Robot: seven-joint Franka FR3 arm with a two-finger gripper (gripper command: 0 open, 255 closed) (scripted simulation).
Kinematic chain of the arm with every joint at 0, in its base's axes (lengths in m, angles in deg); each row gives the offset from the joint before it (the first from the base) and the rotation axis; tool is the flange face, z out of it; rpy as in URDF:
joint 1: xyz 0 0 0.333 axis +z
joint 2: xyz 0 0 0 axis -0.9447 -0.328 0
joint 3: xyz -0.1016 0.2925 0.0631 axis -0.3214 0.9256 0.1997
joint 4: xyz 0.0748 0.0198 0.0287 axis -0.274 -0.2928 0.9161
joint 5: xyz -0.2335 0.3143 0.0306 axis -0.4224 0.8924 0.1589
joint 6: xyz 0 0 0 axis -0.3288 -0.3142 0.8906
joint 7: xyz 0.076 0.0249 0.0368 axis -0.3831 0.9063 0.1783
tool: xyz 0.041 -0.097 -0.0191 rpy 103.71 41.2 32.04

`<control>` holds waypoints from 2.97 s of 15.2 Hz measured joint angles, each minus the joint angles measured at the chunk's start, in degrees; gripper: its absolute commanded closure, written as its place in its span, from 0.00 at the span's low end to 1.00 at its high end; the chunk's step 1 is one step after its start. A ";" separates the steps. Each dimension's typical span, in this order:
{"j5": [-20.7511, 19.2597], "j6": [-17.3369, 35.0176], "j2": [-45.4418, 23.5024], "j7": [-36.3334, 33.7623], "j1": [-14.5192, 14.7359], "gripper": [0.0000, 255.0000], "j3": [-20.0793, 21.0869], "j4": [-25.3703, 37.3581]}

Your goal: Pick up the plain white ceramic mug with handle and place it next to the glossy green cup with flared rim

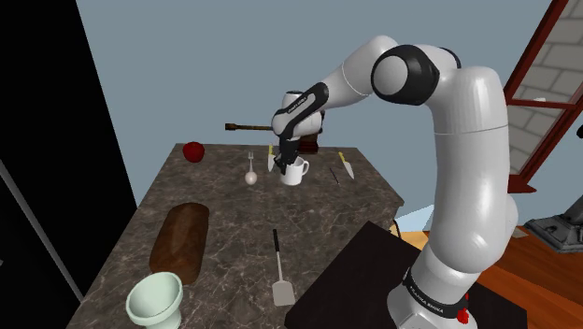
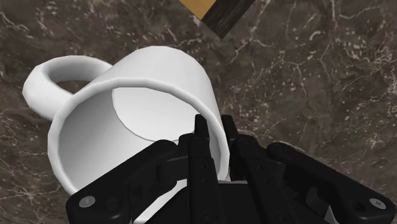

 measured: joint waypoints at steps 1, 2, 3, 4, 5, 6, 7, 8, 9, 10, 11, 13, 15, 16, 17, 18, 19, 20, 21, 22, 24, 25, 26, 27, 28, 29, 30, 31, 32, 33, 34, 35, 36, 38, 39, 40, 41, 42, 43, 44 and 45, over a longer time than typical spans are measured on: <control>-0.04 -0.50 0.36 -0.06 0.04 1.00 -0.02 0.14; -0.08 -1.17 0.75 -0.04 0.02 1.00 -0.05 0.41; -0.16 -1.95 1.51 -0.14 0.10 1.00 -0.09 0.43; -0.22 -2.47 2.12 -0.20 0.15 1.00 -0.11 0.37; -0.27 -3.20 2.53 -0.28 0.20 1.00 -0.13 0.68; -0.31 -3.58 3.03 -0.26 0.19 1.00 -0.16 0.57; -0.35 -4.08 3.27 -0.36 0.24 1.00 -0.17 0.82; -0.41 -4.73 4.01 -0.35 0.25 1.00 -0.21 0.71; -0.47 -5.37 4.43 -0.44 0.30 1.00 -0.22 0.95; -0.50 -6.14 4.80 -0.43 0.30 1.00 -0.24 1.35; -0.55 -6.88 5.24 -0.45 0.31 1.00 -0.27 1.65; -0.62 -8.10 6.12 -0.41 0.27 1.00 -0.34 1.99; -0.72 -9.43 6.92 -0.58 0.38 1.00 -0.34 2.52; -0.75 -9.89 7.32 -0.51 0.34 1.00 -0.38 2.58; -0.79 -10.50 7.67 -0.58 0.37 1.00 -0.39 2.84; -0.80 -11.29 8.00 -0.45 0.29 1.00 -0.43 3.30; -0.85 -12.00 8.22 -0.59 0.36 1.00 -0.42 3.80; -0.91 -12.73 8.60 -0.74 0.46 1.00 -0.40 4.14; -0.94 -13.37 8.99 -0.73 0.45 1.00 -0.42 4.40; -0.97 -13.87 9.34 -0.72 0.45 1.00 -0.44 4.55; -1.04 -14.95 10.03 -0.75 0.46 1.00 -0.46 4.95; -1.15 -14.94 10.71 -1.26 0.79 1.00 -0.34 4.26; -1.34 -14.45 12.25 -1.87 1.21 1.00 -0.19 2.22; -1.57 -13.88 13.46 -2.94 1.90 1.00 0.13 0.44; -1.79 -13.27 14.69 -4.06 2.59 1.00 0.49 -1.41; -1.99 -12.65 16.36 -4.91 3.11 1.00 0.76 -3.70; -2.20 -12.05 17.96 -5.95 3.70 1.00 1.09 -5.90; -2.36 -11.38 19.11 -6.94 4.25 1.00 1.45 -7.71; -2.58 -10.69 20.61 -8.25 4.97 1.00 1.94 -9.93; -2.75 -10.76 22.18 -9.45 5.61 1.00 2.42 -11.45; -2.87 -10.28 23.23 -10.53 6.16 1.00 2.87 -12.94; -2.98 -10.38 24.45 -11.75 6.80 1.00 3.42 -14.11; -3.04 -9.77 25.27 -12.93 7.39 1.00 3.96 -15.53; -3.15 -9.27 27.45 -15.51 8.67 1.00 5.17 -18.28; -3.15 -8.92 28.22 -16.52 9.17 1.00 5.68 -19.39; -3.15 -8.84 29.01 -17.85 9.83 1.00 6.37 -20.28; -3.08 -9.08 30.27 -19.19 10.50 1.00 7.09 -21.32; -2.99 -8.83 31.33 -20.29 11.05 1.00 7.70 -22.64; -2.80 -8.81 33.13 -21.54 11.70 1.00 8.42 -24.49; -2.68 -8.83 33.80 -22.70 12.27 1.00 9.10 -25.12; -2.51 -8.75 34.55 -24.03 12.93 1.00 9.89 -25.97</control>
